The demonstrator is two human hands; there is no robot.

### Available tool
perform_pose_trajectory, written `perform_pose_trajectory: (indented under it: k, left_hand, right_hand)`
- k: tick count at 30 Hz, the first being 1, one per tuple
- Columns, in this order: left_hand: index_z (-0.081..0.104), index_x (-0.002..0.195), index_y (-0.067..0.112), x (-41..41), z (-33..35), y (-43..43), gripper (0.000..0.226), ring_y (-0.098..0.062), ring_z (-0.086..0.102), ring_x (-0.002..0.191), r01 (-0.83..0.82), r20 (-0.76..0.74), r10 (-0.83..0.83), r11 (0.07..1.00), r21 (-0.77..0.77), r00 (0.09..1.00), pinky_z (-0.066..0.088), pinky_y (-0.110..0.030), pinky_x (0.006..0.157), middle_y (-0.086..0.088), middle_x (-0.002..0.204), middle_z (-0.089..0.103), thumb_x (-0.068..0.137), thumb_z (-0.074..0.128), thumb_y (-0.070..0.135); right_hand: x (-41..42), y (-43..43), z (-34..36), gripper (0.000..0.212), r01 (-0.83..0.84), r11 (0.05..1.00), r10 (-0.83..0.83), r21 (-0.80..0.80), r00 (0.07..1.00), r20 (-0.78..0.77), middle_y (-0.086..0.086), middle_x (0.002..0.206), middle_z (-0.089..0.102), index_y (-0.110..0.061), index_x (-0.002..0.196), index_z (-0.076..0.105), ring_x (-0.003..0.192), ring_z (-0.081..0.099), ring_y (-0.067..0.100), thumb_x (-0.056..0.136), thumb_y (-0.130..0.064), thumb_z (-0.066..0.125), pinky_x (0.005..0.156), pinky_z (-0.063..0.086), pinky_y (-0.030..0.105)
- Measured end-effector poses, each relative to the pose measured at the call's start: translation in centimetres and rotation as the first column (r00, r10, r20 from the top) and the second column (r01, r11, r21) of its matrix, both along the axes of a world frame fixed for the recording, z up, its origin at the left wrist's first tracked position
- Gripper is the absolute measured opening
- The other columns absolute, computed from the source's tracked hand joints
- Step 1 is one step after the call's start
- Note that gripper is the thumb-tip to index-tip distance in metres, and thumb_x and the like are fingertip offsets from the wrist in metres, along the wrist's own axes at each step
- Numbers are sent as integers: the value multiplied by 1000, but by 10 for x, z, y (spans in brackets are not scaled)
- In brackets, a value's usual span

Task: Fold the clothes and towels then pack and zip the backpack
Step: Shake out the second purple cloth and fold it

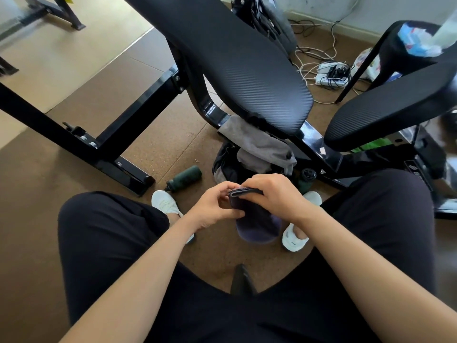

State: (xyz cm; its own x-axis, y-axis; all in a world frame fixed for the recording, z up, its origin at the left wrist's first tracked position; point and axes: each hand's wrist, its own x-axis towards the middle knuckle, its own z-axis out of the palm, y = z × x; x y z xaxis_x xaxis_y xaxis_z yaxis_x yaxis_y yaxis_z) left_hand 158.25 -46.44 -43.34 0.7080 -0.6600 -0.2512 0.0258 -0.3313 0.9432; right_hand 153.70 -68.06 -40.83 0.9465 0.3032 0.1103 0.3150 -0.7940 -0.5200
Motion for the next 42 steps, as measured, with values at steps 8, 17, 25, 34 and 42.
perform_pose_trajectory:
  k: [8, 17, 25, 34, 42]
  left_hand:
    - [76, 105, 18, -4, -33, -14, 22, -9, 66, 100, 56, 144, -75, 990, 129, 987, 55, -45, 91, 4, 104, 73, 85, 83, 24]
    - [72, 101, 31, 4, -40, -2, 23, -9, 71, 94, 11, 14, -15, 964, 267, 1000, 57, -39, 87, 9, 96, 77, 84, 83, 20]
    - [78, 107, 25, 11, -36, 17, 25, -15, 75, 96, -132, -145, 185, 940, 316, 972, 59, -47, 94, 4, 98, 80, 83, 85, 27]
    - [64, 130, 18, 29, -28, 26, 51, -27, 65, 121, -675, -395, 661, 727, 126, 638, 43, -53, 114, -2, 124, 73, 85, 79, 35]
    - [48, 130, 15, 22, -14, 18, 31, -28, 62, 113, -662, 272, 606, 711, 236, 747, 47, -34, 83, -8, 127, 63, 108, 46, 37]
  right_hand:
    - [-3, -14, 29, 31, 58, 984, -65, 169, 997, 35, -7, 84, 69, -22, 106, 77, 80, 65, 12, 98, -46, 59, 70, 53, 39]
    - [3, -48, 30, 10, 361, 822, -426, 440, 903, 54, -13, 71, 61, -25, 90, 68, 66, 54, 3, 99, -28, 65, 63, 46, 31]
    - [15, -70, 12, 30, 591, 669, -628, 451, 774, -82, -9, 59, 46, -8, 78, 63, 56, 40, 5, 98, -30, 64, 57, 34, 24]
    - [26, -79, -15, 42, 805, 522, -766, 283, 588, -259, -5, 64, 53, -18, 65, 47, 64, 47, 12, 101, -39, 55, 66, 39, 38]
    - [17, -68, -27, 40, 787, 610, -757, 98, 615, -221, 9, 82, 64, -17, 75, 46, 85, 60, 37, 105, -43, 46, 73, 44, 42]
